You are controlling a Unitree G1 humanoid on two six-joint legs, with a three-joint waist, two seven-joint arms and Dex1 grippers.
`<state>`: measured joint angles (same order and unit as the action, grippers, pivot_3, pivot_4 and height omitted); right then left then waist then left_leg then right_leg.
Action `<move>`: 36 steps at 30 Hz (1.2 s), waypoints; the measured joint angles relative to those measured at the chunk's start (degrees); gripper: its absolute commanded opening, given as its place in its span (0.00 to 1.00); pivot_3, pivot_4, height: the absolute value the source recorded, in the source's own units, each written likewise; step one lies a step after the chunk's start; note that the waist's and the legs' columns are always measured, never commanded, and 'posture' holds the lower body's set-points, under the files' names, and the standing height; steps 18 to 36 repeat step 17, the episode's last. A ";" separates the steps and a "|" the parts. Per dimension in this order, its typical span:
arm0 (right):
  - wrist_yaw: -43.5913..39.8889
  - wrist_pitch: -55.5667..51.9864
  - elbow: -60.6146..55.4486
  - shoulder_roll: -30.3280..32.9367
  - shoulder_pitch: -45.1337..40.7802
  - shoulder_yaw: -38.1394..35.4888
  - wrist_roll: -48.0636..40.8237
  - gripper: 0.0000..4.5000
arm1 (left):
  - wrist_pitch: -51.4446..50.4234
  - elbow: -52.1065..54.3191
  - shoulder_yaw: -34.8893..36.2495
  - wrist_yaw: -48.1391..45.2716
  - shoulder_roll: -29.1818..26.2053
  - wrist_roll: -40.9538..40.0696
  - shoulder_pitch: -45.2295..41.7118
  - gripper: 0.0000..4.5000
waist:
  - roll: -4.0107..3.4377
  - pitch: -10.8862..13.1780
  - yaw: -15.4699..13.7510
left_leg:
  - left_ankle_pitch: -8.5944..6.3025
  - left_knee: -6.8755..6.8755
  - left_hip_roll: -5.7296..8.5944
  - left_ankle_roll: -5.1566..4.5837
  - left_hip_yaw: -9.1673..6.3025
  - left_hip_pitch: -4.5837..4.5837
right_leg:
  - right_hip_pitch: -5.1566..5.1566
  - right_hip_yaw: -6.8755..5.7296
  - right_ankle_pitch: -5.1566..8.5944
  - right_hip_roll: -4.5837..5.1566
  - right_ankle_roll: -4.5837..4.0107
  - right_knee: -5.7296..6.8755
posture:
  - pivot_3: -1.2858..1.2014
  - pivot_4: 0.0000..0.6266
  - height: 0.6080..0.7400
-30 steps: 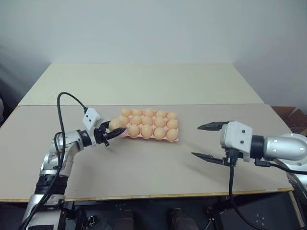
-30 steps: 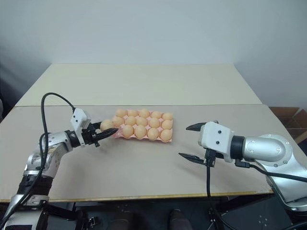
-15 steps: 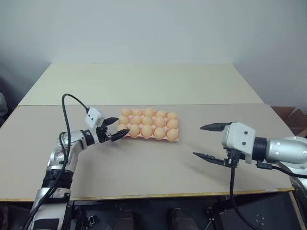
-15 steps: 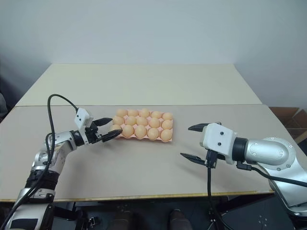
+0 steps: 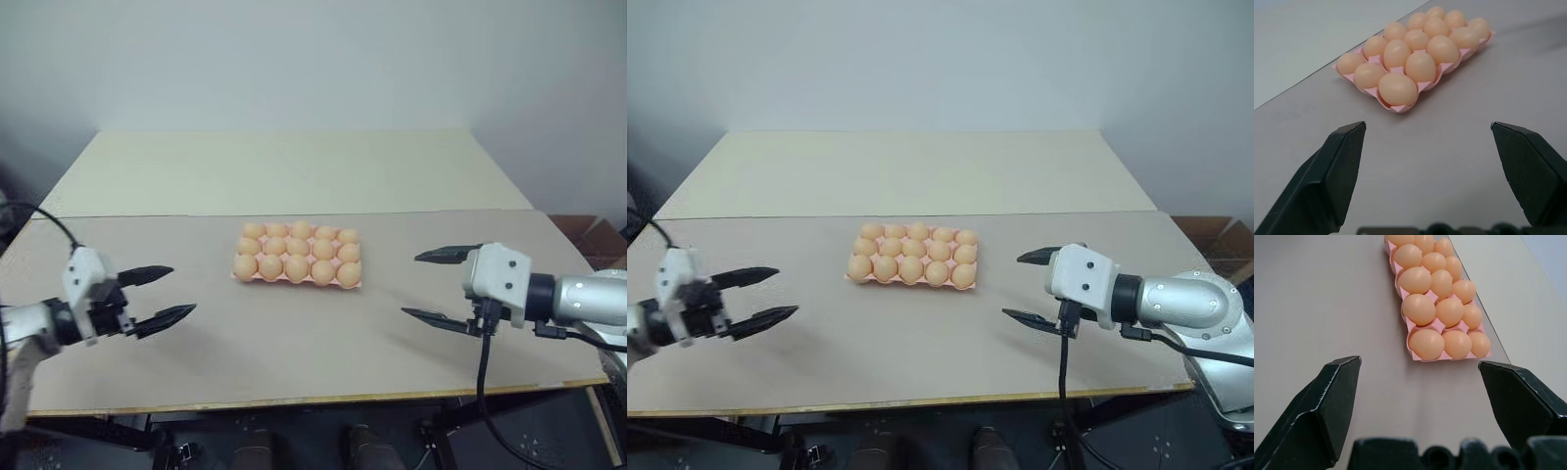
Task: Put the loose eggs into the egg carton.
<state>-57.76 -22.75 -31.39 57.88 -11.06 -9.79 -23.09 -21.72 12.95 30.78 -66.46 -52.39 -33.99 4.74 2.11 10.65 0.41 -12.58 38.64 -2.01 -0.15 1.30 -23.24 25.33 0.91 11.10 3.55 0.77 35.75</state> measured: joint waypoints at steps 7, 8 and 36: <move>-5.21 4.18 7.11 0.52 -2.16 -0.26 -0.21 1.00 | -6.20 11.97 15.63 -0.23 -1.01 -4.98 10.38 0.99 | 0.00 0.00 0.28 | 0.04 -0.01 0.00 -0.07 0.07 0.00 | 0.03 0.02 0.02 -0.07 -0.01 -0.03 | 0.52 0.24 1.00; -5.94 4.77 7.95 0.56 -2.46 -0.22 -0.20 1.00 | -6.85 13.27 16.83 0.33 -0.70 -5.65 11.31 0.99 | 0.00 0.00 0.27 | 0.05 -0.01 -0.01 -0.08 0.07 -0.01 | 0.05 0.02 0.02 -0.09 -0.02 -0.02 | 0.52 0.24 1.00; -9.66 7.94 12.93 0.68 -6.74 1.64 0.58 1.00 | -9.71 18.57 20.88 3.28 2.02 -7.62 16.41 0.99 | -0.01 0.01 0.31 | 0.01 -0.01 0.00 -0.01 0.08 0.02 | 0.07 0.03 0.02 -0.14 -0.03 0.00 | 0.52 0.24 1.00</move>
